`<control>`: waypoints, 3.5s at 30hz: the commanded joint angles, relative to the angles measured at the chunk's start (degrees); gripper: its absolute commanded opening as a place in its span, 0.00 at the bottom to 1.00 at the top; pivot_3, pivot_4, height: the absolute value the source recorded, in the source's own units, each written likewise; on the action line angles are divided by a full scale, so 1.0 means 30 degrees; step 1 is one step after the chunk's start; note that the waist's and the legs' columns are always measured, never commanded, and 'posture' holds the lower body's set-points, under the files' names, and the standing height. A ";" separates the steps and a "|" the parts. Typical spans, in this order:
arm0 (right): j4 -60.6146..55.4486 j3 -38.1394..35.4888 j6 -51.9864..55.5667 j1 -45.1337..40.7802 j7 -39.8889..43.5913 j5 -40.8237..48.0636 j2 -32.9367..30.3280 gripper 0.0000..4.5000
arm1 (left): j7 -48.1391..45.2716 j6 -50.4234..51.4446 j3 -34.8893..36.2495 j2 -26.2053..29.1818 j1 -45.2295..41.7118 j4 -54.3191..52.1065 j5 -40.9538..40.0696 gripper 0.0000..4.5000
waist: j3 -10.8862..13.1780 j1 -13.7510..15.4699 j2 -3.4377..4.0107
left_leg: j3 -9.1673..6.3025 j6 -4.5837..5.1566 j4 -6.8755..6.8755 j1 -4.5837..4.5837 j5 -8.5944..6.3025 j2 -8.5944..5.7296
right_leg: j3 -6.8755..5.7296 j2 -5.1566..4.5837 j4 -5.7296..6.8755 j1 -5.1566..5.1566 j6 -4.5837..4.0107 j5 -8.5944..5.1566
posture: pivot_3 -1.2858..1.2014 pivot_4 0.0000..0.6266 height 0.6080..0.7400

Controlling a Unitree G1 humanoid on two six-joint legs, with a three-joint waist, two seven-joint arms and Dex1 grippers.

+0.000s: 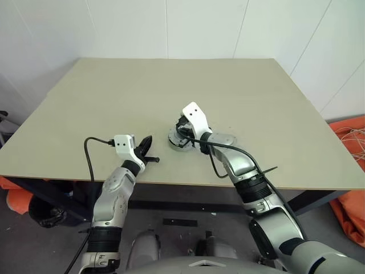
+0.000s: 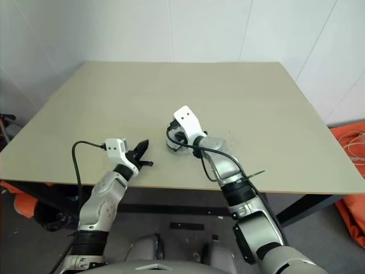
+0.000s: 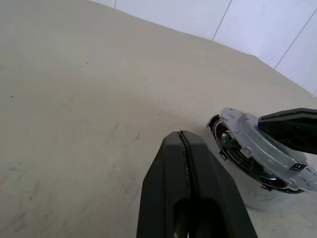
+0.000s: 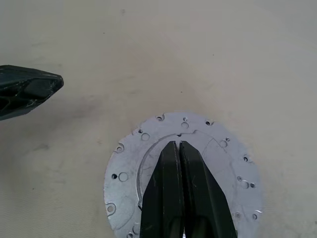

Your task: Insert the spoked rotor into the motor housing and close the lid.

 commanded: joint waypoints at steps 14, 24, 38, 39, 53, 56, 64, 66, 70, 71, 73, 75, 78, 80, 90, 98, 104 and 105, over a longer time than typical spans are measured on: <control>-0.1508 -0.0870 -0.1403 -0.0476 0.2529 0.2293 -0.0439 0.01 | -0.0078 -0.0200 0.0042 0.0074 -0.0333 -0.0604 -0.0113 0.00 | -0.0001 -0.0001 -0.0002 | 0.0001 0.0044 -0.0033 0.0284 -0.0031 0.0001 | 0.0000 0.0000 -0.0063 0.0296 0.0158 -0.0089 | 0.52 0.00 1.00; 0.1562 -0.0628 -0.3267 -0.1914 0.4116 0.2103 -0.1249 0.61 | -0.0147 -0.0287 0.0055 0.0099 -0.0400 -0.0572 -0.0104 0.00 | -0.0001 -0.0001 -0.0003 | 0.0001 0.0046 -0.0032 0.0273 -0.0031 0.0000 | 0.0001 0.0001 -0.0065 0.0290 0.0084 -0.0048 | 0.52 0.00 1.00; 0.8709 -0.0982 -0.6527 -0.5182 0.8308 0.2316 -0.1947 0.99 | -0.0141 -0.0343 0.0111 0.0223 -0.0368 -0.0663 -0.0057 0.00 | 0.0000 -0.0010 -0.0003 | 0.0001 0.0071 -0.0028 0.0233 -0.0043 -0.0001 | -0.0004 0.0000 -0.0070 0.0267 0.0009 -0.0009 | 0.52 0.00 1.00; 0.9159 -0.1140 -0.6550 -0.5417 0.8681 0.2442 -0.1992 0.99 | -0.0142 -0.0343 0.0107 0.0223 -0.0378 -0.0658 -0.0055 0.00 | 0.0000 -0.0008 -0.0003 | 0.0001 0.0075 -0.0027 0.0232 -0.0045 0.0000 | -0.0005 0.0000 -0.0071 0.0268 0.0008 -0.0008 | 0.52 0.00 1.00; 1.3279 -0.1922 -0.7868 -0.7182 1.0781 0.2167 -0.2119 0.99 | -0.0124 -0.0353 0.0114 0.0235 -0.0340 -0.0770 -0.0061 0.00 | 0.0000 0.0005 -0.0002 | 0.0004 0.0098 -0.0021 0.0222 -0.0057 0.0005 | -0.0013 0.0000 -0.0073 0.0261 -0.0004 -0.0007 | 0.52 0.00 1.00; 1.3757 -0.1889 -0.8243 -0.7251 1.0948 0.2124 -0.2094 0.99 | -0.0101 -0.0340 0.0138 0.0228 -0.0324 -0.0780 -0.0076 0.00 | 0.0001 0.0005 -0.0002 | 0.0005 0.0100 -0.0020 0.0221 -0.0059 0.0005 | -0.0013 0.0000 -0.0074 0.0259 -0.0005 -0.0008 | 0.52 0.00 1.00; 1.4386 -0.1711 -0.9140 -0.7174 1.1416 0.1910 -0.1950 0.99 | -0.0087 -0.0332 0.0152 0.0223 -0.0247 -0.0818 -0.0086 0.00 | 0.0000 0.0010 -0.0002 | 0.0007 0.0102 -0.0020 0.0212 -0.0059 0.0007 | -0.0015 -0.0001 -0.0074 0.0251 -0.0006 -0.0008 | 0.52 0.00 1.00; 1.4502 -0.1705 -0.9363 -0.7126 1.1410 0.1789 -0.1900 0.99 | -0.0075 -0.0325 0.0147 0.0222 -0.0208 -0.0863 -0.0082 0.00 | 0.0001 0.0010 -0.0002 | 0.0007 0.0102 -0.0020 0.0210 -0.0059 0.0007 | -0.0015 -0.0001 -0.0074 0.0250 -0.0006 -0.0008 | 0.52 0.00 1.00; 1.4680 -0.1669 -0.9752 -0.7042 1.1315 0.1514 -0.1825 0.99 | -0.0044 -0.0298 0.0147 0.0218 -0.0127 -0.0974 -0.0088 0.00 | 0.0001 0.0006 -0.0002 | 0.0008 0.0103 -0.0020 0.0205 -0.0060 0.0008 | -0.0015 -0.0001 -0.0074 0.0245 -0.0007 -0.0008 | 0.52 0.00 1.00; 1.4753 -0.1679 -0.9838 -0.7045 1.1293 0.1454 -0.1795 0.99 | -0.0038 -0.0282 0.0154 0.0219 -0.0120 -0.0993 -0.0099 0.00 | 0.0001 0.0008 -0.0002 | 0.0007 0.0104 -0.0020 0.0206 -0.0060 0.0008 | -0.0015 -0.0001 -0.0074 0.0246 -0.0007 -0.0009 | 0.52 0.00 1.00; 1.4934 -0.1697 -1.0005 -0.7068 1.1247 0.1347 -0.1744 0.99 | -0.0027 -0.0257 0.0157 0.0224 -0.0111 -0.1028 -0.0106 0.00 | 0.0000 0.0006 -0.0002 | 0.0008 0.0105 -0.0020 0.0206 -0.0061 0.0008 | -0.0015 -0.0001 -0.0074 0.0245 -0.0008 -0.0009 | 0.52 0.00 1.00; 1.5129 -0.1704 -1.0148 -0.7105 1.1189 0.1256 -0.1705 0.99 | -0.0019 -0.0238 0.0176 0.0227 -0.0112 -0.1042 -0.0124 0.00 | 0.0001 0.0004 -0.0002 | 0.0008 0.0105 -0.0020 0.0208 -0.0061 0.0008 | -0.0016 -0.0001 -0.0074 0.0245 -0.0008 -0.0009 | 0.52 0.00 1.00; 1.5376 -0.1718 -1.0306 -0.7150 1.1137 0.1117 -0.1669 0.99 | 0.0000 -0.0219 0.0216 0.0230 -0.0112 -0.1065 -0.0153 0.00 | 0.0000 0.0004 -0.0002 | 0.0009 0.0105 -0.0020 0.0209 -0.0061 0.0010 | -0.0016 0.0000 -0.0074 0.0247 -0.0009 -0.0009 | 0.52 0.00 1.00; 1.5534 -0.1721 -1.0385 -0.7175 1.1120 0.1022 -0.1689 0.99 | 0.0030 -0.0194 0.0255 0.0222 -0.0099 -0.1118 -0.0193 0.00 | 0.0001 0.0002 -0.0002 | 0.0010 0.0105 -0.0020 0.0209 -0.0061 0.0009 | -0.0016 -0.0001 -0.0074 0.0247 -0.0009 -0.0009 | 0.52 0.00 1.00; 1.6612 -0.1835 -1.0900 -0.7556 1.0931 0.0626 -0.1776 0.99 | 0.0127 -0.0147 0.0279 0.0179 -0.0036 -0.1247 -0.0231 0.00 | 0.0001 0.0002 -0.0002 | 0.0011 0.0107 -0.0020 0.0210 -0.0062 0.0010 | -0.0016 -0.0001 -0.0074 0.0247 -0.0010 -0.0010 | 0.52 0.00 1.00; 1.7175 -0.1951 -1.1049 -0.7891 1.0539 0.0541 -0.1700 0.71 | 0.0166 -0.0100 0.0270 0.0184 -0.0034 -0.1284 -0.0301 0.00 | 0.0001 0.0007 -0.0001 | 0.0012 0.0107 -0.0020 0.0210 -0.0062 0.0011 | -0.0016 -0.0001 -0.0074 0.0246 -0.0011 -0.0011 | 0.52 0.00 1.00; 1.7082 -0.2030 -1.1028 -0.7851 1.0593 0.0612 -0.1656 0.71 | 0.0188 -0.0114 0.0267 0.0187 -0.0030 -0.1253 -0.0312 0.00 | 0.0001 0.0002 -0.0001 | 0.0013 0.0108 -0.0020 0.0211 -0.0063 0.0013 | -0.0016 0.0000 -0.0073 0.0245 -0.0011 -0.0011 | 0.52 0.00 1.00; 1.7023 -0.2057 -1.1010 -0.7823 1.0615 0.0642 -0.1660 0.71 | 0.0191 -0.0115 0.0263 0.0190 -0.0029 -0.1250 -0.0316 0.00 | 0.0001 0.0002 -0.0001 | 0.0013 0.0108 -0.0020 0.0211 -0.0063 0.0013 | -0.0017 0.0000 -0.0074 0.0245 -0.0011 -0.0011 | 0.52 0.00 1.00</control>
